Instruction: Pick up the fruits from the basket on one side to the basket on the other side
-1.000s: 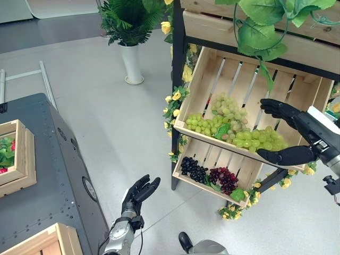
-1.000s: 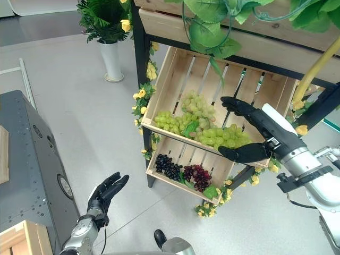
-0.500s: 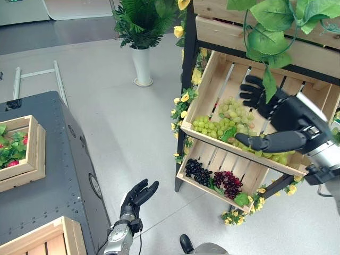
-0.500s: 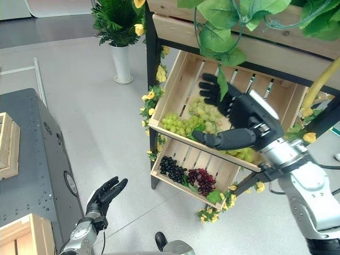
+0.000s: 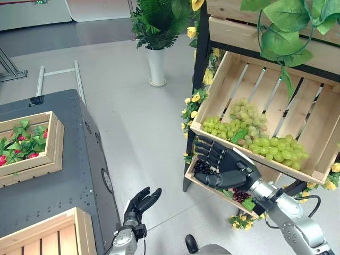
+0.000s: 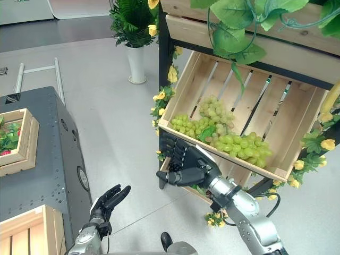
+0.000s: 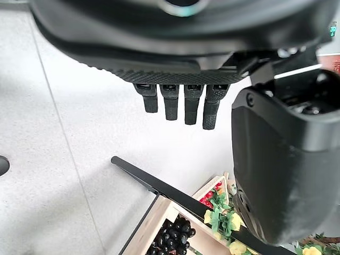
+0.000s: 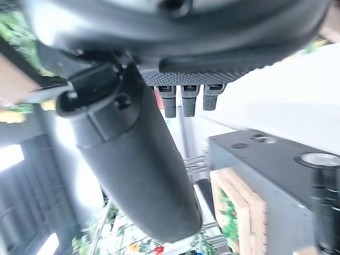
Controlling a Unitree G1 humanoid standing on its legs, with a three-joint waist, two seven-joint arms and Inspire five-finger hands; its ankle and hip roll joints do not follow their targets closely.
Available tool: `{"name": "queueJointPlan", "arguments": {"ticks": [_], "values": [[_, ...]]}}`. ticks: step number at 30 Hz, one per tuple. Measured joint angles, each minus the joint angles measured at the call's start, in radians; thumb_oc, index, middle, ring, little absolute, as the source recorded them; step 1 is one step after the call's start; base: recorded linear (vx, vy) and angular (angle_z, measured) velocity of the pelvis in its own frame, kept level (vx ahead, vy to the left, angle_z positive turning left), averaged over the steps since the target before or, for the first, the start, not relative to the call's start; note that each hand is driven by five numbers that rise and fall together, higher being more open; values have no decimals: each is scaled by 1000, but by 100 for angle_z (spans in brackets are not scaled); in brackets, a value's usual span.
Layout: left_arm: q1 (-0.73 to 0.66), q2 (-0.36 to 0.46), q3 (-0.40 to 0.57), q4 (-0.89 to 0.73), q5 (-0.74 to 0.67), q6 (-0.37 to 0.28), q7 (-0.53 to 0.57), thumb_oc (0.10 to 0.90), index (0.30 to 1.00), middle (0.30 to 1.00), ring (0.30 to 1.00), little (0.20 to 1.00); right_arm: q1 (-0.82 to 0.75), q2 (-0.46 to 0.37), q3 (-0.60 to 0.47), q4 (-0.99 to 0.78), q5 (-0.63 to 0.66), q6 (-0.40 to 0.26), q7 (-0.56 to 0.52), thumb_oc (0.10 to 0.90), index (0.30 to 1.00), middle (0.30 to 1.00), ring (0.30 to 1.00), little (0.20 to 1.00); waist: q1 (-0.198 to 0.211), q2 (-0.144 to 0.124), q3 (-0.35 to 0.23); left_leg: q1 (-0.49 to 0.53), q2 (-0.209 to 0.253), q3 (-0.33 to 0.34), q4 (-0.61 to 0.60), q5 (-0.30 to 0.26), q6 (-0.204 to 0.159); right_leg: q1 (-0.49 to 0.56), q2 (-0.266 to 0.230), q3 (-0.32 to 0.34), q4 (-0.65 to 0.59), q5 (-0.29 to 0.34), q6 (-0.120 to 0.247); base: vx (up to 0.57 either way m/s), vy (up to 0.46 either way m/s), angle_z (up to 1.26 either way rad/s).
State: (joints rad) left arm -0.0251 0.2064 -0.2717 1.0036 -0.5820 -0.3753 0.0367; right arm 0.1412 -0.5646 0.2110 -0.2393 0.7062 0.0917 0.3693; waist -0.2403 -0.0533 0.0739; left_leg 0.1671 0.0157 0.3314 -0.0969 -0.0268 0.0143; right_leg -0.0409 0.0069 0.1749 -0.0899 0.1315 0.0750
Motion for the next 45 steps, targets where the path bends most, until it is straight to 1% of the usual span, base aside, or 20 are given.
{"name": "queueJointPlan", "arguments": {"ticks": [5,8,9,11,14,16,18,20,22,23,26,27,29,31,33,35,37,42,44,45], "values": [[0,-6,-20,10,0,0,15,800,900,900,900,900,5,58,93,81,3,-1,1,800,900,900,900,900,3,13,8,-1,2,-3,0,1,-2,0,1,-5,0,0,0,-1,-6,1],[-1,-15,-37,21,-2,0,21,800,900,900,900,900,-1,112,173,193,1,-15,2,800,900,900,900,900,11,13,8,-2,2,-20,0,4,-2,5,-3,-25,-2,-3,-4,-1,-35,16],[-1,-24,-37,21,-2,0,22,800,900,900,900,900,-2,122,206,247,-8,-20,3,800,900,900,900,900,26,16,10,-3,2,-24,0,5,-1,7,-5,-29,-3,-4,-5,4,-35,11],[0,-30,-39,21,-1,0,21,800,900,900,900,900,-1,150,233,351,-43,-35,2,800,900,900,900,900,45,16,10,-3,2,-29,0,5,-1,8,-6,-42,-3,-5,-6,26,-59,12],[2,-31,-38,38,1,0,22,800,900,900,900,900,-9,161,275,505,-122,-73,-7,800,900,900,900,900,70,17,11,-1,3,-48,0,6,-1,18,-9,-62,-3,-8,-10,17,-66,17],[4,-30,-38,41,1,5,27,800,900,900,900,900,-13,172,277,571,-153,-90,-20,800,900,900,900,900,74,19,12,-4,3,-55,0,7,-1,18,-11,-77,-3,-10,-12,6,-43,13],[2,-32,-35,64,20,21,26,800,900,900,900,900,-25,191,276,668,-161,-133,-31,800,900,900,900,900,93,23,15,-4,4,-58,0,7,-1,19,-11,-81,-3,-10,-12,22,-50,4],[3,-37,-35,106,43,34,22,800,900,900,900,900,-51,216,273,773,-193,-158,-49,800,900,900,900,900,99,27,17,-4,5,-70,0,8,-2,22,-13,-97,-3,-12,-14,36,-56,14],[16,-38,-33,130,80,50,17,800,900,900,900,900,-68,239,271,862,-199,-163,-59,800,900,900,900,900,108,29,18,1,8,-85,0,9,-3,32,-13,-112,-4,-17,-18,39,-60,21],[22,-37,-32,140,108,66,16,800,900,900,900,900,-69,249,265,896,-200,-167,-60,800,900,900,900,900,119,31,18,3,9,-92,0,9,-3,37,-13,-121,-4,-19,-19,36,-63,22],[28,-36,-25,171,200,119,16,800,900,900,900,900,-79,284,250,978,-203,-179,-78,800,900,900,900,900,132,34,17,3,13,-109,0,11,-7,44,-12,-138,-4,-24,-24,20,-45,16],[28,-36,-31,190,245,136,14,800,900,900,900,900,-83,304,232,1014,-211,-187,-80,800,900,900,900,900,147,37,16,5,15,-110,0,12,-7,47,-11,-140,-4,-25,-26,17,-40,8],[34,-34,-48,203,319,173,-9,800,900,900,900,900,-101,330,214,1094,-229,-195,-88,800,900,900,900,900,153,45,14,6,16,-121,0,12,-8,51,-11,-152,-4,-26,-27,12,-22,14],[31,-36,-48,207,332,178,-23,800,900,900,900,900,-116,346,199,1150,-229,-196,-88,800,900,900,900,900,155,50,12,3,16,-131,0,13,-8,52,-12,-159,-4,-28,-28,27,-23,14],[30,-38,-48,213,337,178,-37,800,900,900,900,900,-128,356,183,1216,-240,-209,-88,800,900,900,900,900,162,62,0,3,17,-133,0,11,-6,54,-11,-161,-4,-29,-29,16,-10,3],[31,-39,-55,215,342,178,-55,800,900,900,900,900,-131,350,164,1265,-269,-209,-93,800,900,900,900,900,170,82,-14,3,18,-135,0,11,-5,55,-11,-162,-4,-30,-29,3,-3,2],[31,-39,-55,215,341,178,-70,800,900,900,900,900,-131,348,149,1288,-269,-209,-94,800,900,900,900,900,174,90,-19,3,18,-137,0,11,-5,56,-11,-164,-4,-30,-29,-8,2,2],[32,-38,-67,216,342,177,-100,800,900,900,900,900,-132,350,146,1314,-274,-218,-94,800,900,900,900,900,175,91,-20,5,18,-165,0,12,-6,70,-13,-181,-4,-37,-39,-18,9,9],[32,-38,-67,216,341,178,-111,800,900,900,900,900,-139,350,146,1337,-324,-234,-95,800,900,900,900,900,177,92,-21,3,18,-168,0,12,-6,69,-12,-184,-4,-38,-40,-6,12,6],[32,-37,-67,216,342,178,-116,800,900,900,900,900,-148,348,147,1342,-372,-242,-102,800,900,900,900,900,177,94,-23,3,18,-175,0,13,-6,69,-12,-185,-4,-38,-40,7,8,4]]}}
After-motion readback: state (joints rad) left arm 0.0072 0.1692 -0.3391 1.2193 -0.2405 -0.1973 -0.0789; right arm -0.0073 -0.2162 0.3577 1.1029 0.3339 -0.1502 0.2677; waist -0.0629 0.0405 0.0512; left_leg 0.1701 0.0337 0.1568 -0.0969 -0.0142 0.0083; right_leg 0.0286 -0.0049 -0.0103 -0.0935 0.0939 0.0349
